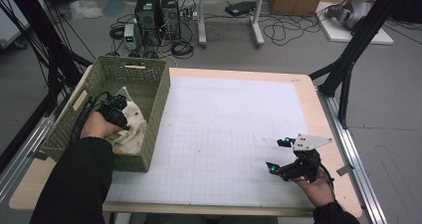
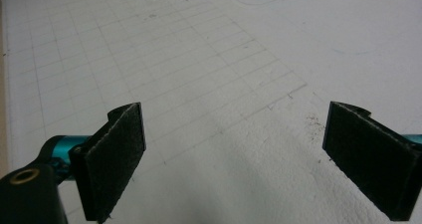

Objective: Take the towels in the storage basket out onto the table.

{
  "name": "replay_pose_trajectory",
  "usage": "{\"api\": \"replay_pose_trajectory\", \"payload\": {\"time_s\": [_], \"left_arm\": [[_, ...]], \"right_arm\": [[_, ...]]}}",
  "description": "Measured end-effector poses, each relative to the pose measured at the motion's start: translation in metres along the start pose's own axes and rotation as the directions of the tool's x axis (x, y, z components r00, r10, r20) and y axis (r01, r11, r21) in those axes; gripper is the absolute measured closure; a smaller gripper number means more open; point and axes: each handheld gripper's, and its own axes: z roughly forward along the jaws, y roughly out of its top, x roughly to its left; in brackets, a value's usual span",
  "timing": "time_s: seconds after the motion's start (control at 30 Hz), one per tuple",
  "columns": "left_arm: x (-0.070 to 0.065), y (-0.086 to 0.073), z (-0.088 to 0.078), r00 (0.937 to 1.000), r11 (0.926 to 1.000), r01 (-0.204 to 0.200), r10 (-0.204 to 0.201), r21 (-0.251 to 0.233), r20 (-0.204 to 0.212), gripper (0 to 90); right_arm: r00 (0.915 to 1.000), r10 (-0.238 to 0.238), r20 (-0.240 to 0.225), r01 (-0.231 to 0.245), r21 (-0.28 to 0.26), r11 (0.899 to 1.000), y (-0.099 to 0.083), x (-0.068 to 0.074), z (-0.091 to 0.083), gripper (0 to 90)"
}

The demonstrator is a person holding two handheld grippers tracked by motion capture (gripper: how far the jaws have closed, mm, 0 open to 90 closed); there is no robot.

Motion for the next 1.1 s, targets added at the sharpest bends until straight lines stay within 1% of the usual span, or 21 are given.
{"api": "replay_pose_trajectory", "payload": {"time_s": [0.13,0.23,0.3,0.33,0.37,0.4,0.43,0.5,0.53,0.57,0.6,0.63,0.67,0.7,0.73,0.77,0.8,0.87,0.93,0.97,1.1], "left_arm": [[0.006,-0.002,-0.003,0.9979,0.9989,0.041,-0.040,-0.023,0.052,80.6],[0.012,-0.004,-0.011,0.9892,0.9931,0.089,-0.079,-0.077,0.124,81.7],[0.016,-0.006,-0.018,0.9790,0.9841,0.125,-0.102,-0.126,0.177,81.8],[0.021,-0.009,-0.024,0.9697,0.9718,0.150,-0.109,-0.181,0.218,81.9],[0.021,-0.009,-0.024,0.9697,0.9718,0.150,-0.109,-0.181,0.218,81.9],[0.026,-0.013,-0.031,0.9597,0.9560,0.187,-0.129,-0.226,0.250,81.9],[0.026,-0.013,-0.031,0.9597,0.9560,0.187,-0.129,-0.226,0.250,81.9],[0.032,-0.017,-0.037,0.9489,0.9408,0.213,-0.135,-0.264,0.285,82.0],[0.037,-0.021,-0.043,0.9279,0.9237,0.253,-0.148,-0.287,0.342,82.2],[0.037,-0.021,-0.043,0.9279,0.9237,0.253,-0.148,-0.287,0.342,82.3],[0.039,-0.023,-0.046,0.9178,0.9153,0.267,-0.146,-0.301,0.369,82.3],[0.041,-0.025,-0.050,0.9083,0.9031,0.284,-0.146,-0.322,0.392,82.3],[0.044,-0.028,-0.058,0.8870,0.8764,0.320,-0.143,-0.360,0.439,82.3],[0.044,-0.028,-0.058,0.8870,0.8764,0.320,-0.143,-0.360,0.439,82.3],[0.046,-0.030,-0.065,0.8658,0.8555,0.349,-0.137,-0.383,0.481,82.3],[0.046,-0.030,-0.065,0.8658,0.8555,0.349,-0.137,-0.383,0.481,82.3],[0.047,-0.032,-0.069,0.8466,0.8390,0.371,-0.130,-0.398,0.516,82.3],[0.048,-0.033,-0.071,0.8392,0.8326,0.378,-0.123,-0.405,0.530,82.3],[0.049,-0.035,-0.077,0.8089,0.8078,0.409,-0.105,-0.425,0.578,82.3],[0.049,-0.035,-0.077,0.8089,0.8078,0.409,-0.105,-0.425,0.578,82.3],[0.048,-0.036,-0.086,0.7744,0.7817,0.437,-0.074,-0.445,0.628,82.3]], "right_arm": [[1.0000,-0.003,0.002,0.003,-0.007,1.000,0.000,-0.001,0.000,8.8],[1.0000,0.003,0.003,-0.003,-0.006,1.000,0.000,-0.001,-0.001,8.8],[1.0000,0.003,0.002,-0.003,-0.008,1.000,0.000,-0.001,-0.001,8.8],[1.0000,0.003,0.001,-0.003,-0.008,1.000,0.000,-0.001,-0.001,8.8],[1.0000,0.003,0.001,-0.003,-0.008,1.000,0.000,-0.001,-0.001,8.8],[1.0000,0.004,0.003,-0.004,-0.008,1.000,0.000,-0.001,-0.002,8.8],[1.0000,0.004,0.003,-0.004,-0.008,1.000,0.000,-0.001,-0.002,8.8],[1.0000,0.003,0.003,-0.003,-0.010,1.000,0.000,-0.001,-0.002,8.8],[1.0000,0.002,0.005,-0.002,-0.014,1.000,0.000,-0.002,-0.002,8.8],[1.0000,0.002,0.005,-0.002,-0.014,1.000,0.000,-0.002,-0.002,8.8],[1.0000,0.002,0.007,-0.001,-0.013,1.000,0.000,-0.002,-0.002,8.8],[0.9999,0.007,0.008,-0.007,-0.013,1.000,0.000,-0.002,-0.003,8.8],[0.9999,0.011,0.006,-0.011,-0.012,1.000,0.000,-0.002,-0.003,8.8],[0.9999,0.011,0.006,-0.011,-0.012,1.000,0.000,-0.002,-0.003,8.8],[0.9999,0.010,0.009,-0.010,-0.013,1.000,0.001,-0.002,-0.003,8.8],[0.9999,0.010,0.009,-0.010,-0.013,1.000,0.001,-0.002,-0.003,8.8],[0.9999,0.011,0.008,-0.011,-0.015,1.000,0.001,-0.002,-0.003,8.8],[0.9999,0.010,0.010,-0.009,-0.014,1.000,0.001,-0.002,-0.003,8.8],[0.9999,0.011,0.009,-0.011,-0.016,1.000,0.001,-0.002,-0.003,8.8],[0.9999,0.011,0.009,-0.011,-0.016,1.000,0.001,-0.002,-0.003,8.8],[0.9999,0.005,0.014,-0.005,-0.019,1.000,0.001,-0.003,-0.004,8.8]]}}
